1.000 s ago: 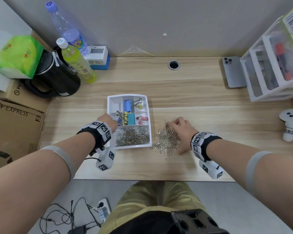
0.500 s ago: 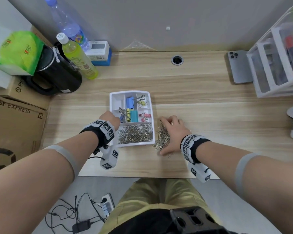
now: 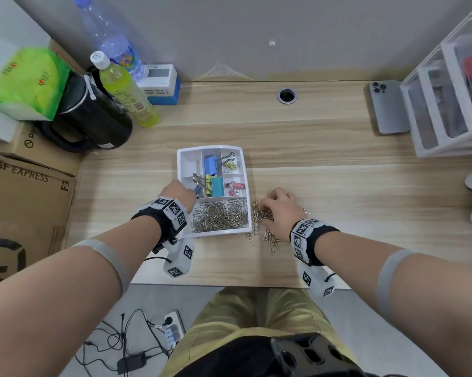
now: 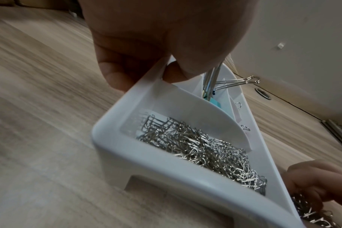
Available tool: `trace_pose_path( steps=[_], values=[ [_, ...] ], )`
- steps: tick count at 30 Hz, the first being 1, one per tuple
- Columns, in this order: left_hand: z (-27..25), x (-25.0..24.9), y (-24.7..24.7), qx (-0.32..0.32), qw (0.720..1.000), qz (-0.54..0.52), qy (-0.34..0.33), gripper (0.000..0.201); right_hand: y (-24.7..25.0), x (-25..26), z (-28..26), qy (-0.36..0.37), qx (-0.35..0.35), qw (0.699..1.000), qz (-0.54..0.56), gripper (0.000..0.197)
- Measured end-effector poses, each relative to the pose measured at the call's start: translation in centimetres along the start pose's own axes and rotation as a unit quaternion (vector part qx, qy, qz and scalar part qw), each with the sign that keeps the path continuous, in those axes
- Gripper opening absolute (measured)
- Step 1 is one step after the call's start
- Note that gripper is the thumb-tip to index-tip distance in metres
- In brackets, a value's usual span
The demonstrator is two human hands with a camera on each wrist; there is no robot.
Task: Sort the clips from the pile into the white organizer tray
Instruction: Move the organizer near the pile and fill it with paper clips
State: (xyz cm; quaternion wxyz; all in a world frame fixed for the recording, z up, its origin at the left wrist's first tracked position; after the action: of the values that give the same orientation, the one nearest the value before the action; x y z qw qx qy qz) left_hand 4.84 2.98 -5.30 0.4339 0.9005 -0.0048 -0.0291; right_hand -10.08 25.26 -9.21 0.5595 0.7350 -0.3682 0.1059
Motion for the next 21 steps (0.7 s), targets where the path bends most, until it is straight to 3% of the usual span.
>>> trace_pose_path(
  steps=[12,21],
  values=[
    [-0.5,0.1,0.2,-0.001,1.0,-0.01,-0.004,0.013,1.0,0.1,1.1,-0.017,-0.03,0.999,0.033,0.019],
    [-0.5,0.0,0.4,0.013,1.0,-0.008,0.001,0.013,3.4,0.4,1.6,-0.054,0.02,0.998,0.014,0.017]
  ],
)
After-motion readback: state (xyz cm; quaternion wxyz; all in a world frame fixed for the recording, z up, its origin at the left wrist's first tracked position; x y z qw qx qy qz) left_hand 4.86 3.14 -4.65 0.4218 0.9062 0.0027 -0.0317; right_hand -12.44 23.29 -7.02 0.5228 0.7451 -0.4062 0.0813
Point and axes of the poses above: each hand's wrist, its own z-axis towards the middle knuckle, its own y-axis out of the back of the hand, x = y × z, the point moved 4 cm from there along z, towards the middle knuckle, and after that the axes turned 13 degrees about y, right-handed, at the moved point
